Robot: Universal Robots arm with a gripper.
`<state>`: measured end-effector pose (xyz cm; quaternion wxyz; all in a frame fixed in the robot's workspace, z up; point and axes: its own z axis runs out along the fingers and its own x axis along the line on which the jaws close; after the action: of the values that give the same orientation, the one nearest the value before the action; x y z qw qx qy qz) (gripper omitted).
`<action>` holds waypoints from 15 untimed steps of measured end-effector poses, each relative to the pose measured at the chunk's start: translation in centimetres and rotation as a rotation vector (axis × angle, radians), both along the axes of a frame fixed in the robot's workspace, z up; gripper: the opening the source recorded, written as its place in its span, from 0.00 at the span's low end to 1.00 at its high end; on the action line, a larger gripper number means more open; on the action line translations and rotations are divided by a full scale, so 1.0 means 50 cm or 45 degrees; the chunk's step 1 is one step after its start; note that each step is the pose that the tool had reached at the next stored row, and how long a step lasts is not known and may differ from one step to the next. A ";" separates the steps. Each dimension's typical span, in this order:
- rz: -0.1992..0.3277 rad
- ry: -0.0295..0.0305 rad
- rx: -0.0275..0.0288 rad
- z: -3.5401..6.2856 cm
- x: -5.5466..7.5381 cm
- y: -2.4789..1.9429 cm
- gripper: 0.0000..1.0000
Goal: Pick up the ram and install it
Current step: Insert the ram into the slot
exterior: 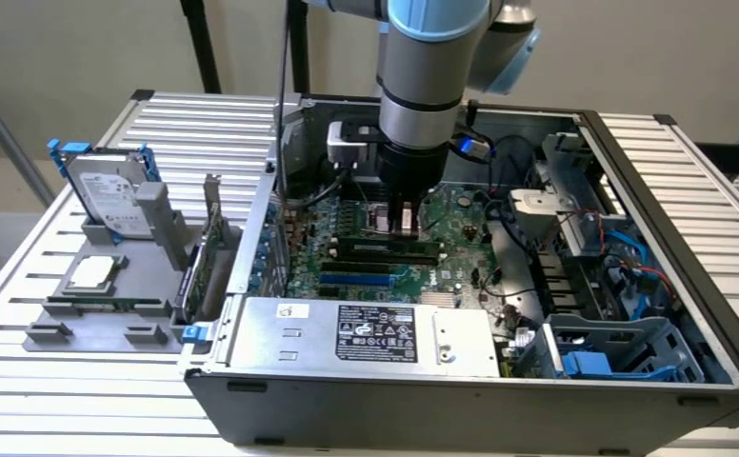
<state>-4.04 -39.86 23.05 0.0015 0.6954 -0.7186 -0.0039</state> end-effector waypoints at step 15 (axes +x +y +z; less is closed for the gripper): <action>0.013 0.0001 -0.0025 -0.002 0.000 0.0001 0.13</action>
<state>-4.04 -39.86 22.94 0.0022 0.6990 -0.7151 -0.0032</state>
